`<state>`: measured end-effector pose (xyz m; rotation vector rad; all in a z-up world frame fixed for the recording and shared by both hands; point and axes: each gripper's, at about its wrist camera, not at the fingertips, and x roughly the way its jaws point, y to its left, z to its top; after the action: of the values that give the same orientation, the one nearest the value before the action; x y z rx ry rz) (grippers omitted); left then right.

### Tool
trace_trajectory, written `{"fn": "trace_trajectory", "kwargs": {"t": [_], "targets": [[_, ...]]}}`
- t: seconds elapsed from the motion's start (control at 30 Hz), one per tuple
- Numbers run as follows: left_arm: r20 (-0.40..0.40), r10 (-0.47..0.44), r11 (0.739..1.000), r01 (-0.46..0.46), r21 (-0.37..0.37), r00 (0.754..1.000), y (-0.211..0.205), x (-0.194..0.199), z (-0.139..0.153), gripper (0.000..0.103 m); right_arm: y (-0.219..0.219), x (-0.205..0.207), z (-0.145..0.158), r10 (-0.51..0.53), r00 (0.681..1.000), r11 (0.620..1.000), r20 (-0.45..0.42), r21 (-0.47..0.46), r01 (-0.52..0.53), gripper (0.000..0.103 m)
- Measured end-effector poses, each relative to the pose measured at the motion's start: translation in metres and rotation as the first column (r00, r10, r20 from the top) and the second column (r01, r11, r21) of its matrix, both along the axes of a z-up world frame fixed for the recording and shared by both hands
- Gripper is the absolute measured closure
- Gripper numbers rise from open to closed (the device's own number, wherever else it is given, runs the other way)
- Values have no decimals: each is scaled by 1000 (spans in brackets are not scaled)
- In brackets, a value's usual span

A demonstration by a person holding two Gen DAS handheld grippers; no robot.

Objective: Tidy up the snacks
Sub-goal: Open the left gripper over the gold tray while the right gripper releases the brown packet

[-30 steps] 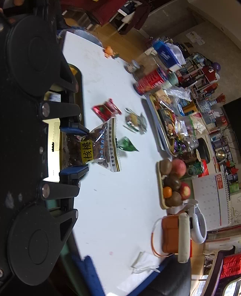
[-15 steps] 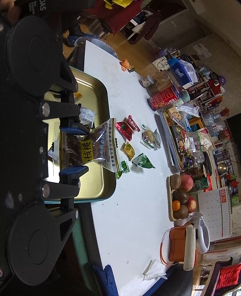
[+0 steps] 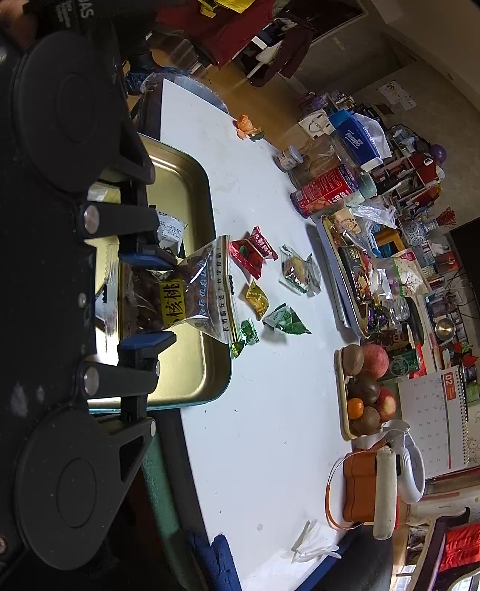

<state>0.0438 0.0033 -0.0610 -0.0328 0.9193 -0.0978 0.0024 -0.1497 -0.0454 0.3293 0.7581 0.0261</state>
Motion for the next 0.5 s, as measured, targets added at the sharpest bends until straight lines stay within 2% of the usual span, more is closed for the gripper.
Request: {"fn": "trace_trajectory", "kwargs": {"t": [0.13,0.23,0.5], "targets": [[-19,6,1000,-6,0,1000,-1,1,-3,55,0,-1,1,3,1000,1000,23,12,-3,62],[-25,4,1000,-4,7,1000,-2,1,-4,55,-2,-1,4,-1,999,1000,42,29,-1,54],[-45,19,1000,-19,12,999,-2,2,-6,55,-3,5,-2,-34,999,999,-3,20,34,53]]}}
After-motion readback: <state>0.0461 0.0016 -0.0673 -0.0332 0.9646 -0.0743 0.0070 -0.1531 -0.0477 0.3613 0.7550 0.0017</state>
